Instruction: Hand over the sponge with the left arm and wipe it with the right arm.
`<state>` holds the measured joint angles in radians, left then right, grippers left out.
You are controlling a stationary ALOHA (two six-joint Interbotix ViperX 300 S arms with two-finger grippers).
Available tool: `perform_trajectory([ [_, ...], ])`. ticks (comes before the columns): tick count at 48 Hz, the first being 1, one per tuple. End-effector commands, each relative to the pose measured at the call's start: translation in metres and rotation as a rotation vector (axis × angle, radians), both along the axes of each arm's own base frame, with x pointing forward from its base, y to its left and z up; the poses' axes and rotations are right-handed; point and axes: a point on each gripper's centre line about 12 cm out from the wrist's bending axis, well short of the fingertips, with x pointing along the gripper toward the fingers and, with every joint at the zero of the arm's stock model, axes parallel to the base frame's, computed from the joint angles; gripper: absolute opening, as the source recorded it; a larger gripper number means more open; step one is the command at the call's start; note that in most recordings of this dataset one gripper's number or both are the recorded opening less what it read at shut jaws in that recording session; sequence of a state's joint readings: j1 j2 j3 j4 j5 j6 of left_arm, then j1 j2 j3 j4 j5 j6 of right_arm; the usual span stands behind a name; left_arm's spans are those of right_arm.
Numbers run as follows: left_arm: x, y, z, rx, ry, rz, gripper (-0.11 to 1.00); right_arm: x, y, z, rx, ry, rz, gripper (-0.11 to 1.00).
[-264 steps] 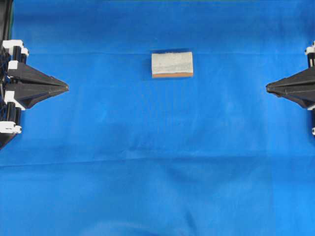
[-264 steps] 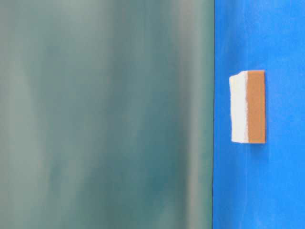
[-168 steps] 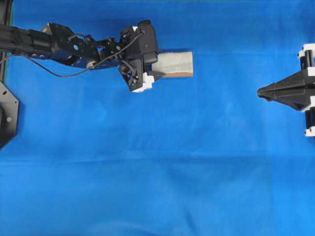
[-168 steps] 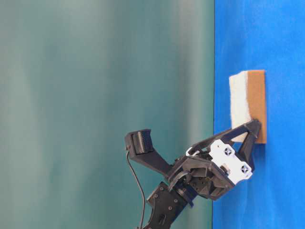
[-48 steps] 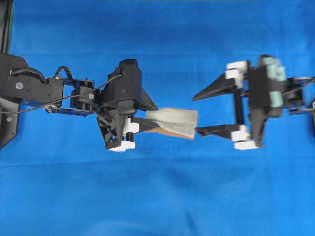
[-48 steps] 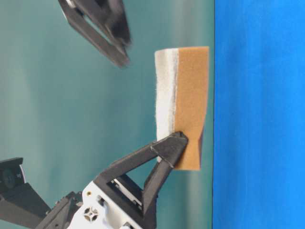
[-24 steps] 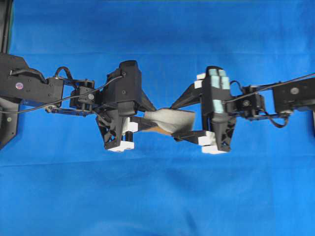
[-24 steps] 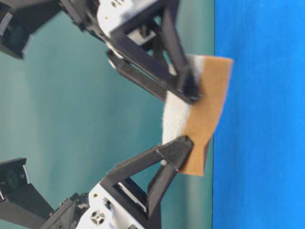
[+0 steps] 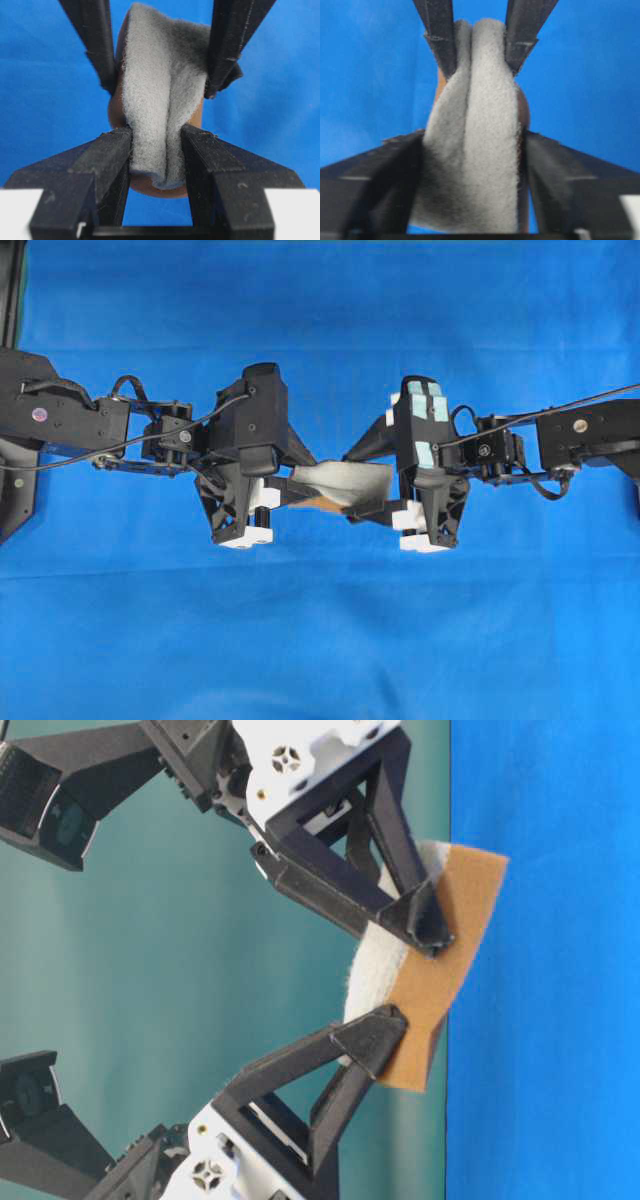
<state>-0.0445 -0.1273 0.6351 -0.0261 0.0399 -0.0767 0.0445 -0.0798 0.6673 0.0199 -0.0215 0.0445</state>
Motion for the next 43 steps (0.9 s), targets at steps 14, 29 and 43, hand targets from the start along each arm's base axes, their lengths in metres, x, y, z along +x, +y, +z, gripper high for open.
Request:
perform_trajectory([
  [14,-0.004,-0.001,0.018,-0.006,-0.081,-0.001,0.39,-0.005,-0.001,0.017,-0.005,-0.02,0.003,0.19],
  [29,-0.043,-0.013,0.043,-0.009,-0.187,-0.042,0.83,-0.019,-0.001,0.025,-0.002,-0.042,0.001,0.19],
  [43,-0.103,-0.013,0.058,-0.026,-0.315,-0.059,0.83,-0.024,0.001,0.026,0.0,-0.041,0.007,0.19],
])
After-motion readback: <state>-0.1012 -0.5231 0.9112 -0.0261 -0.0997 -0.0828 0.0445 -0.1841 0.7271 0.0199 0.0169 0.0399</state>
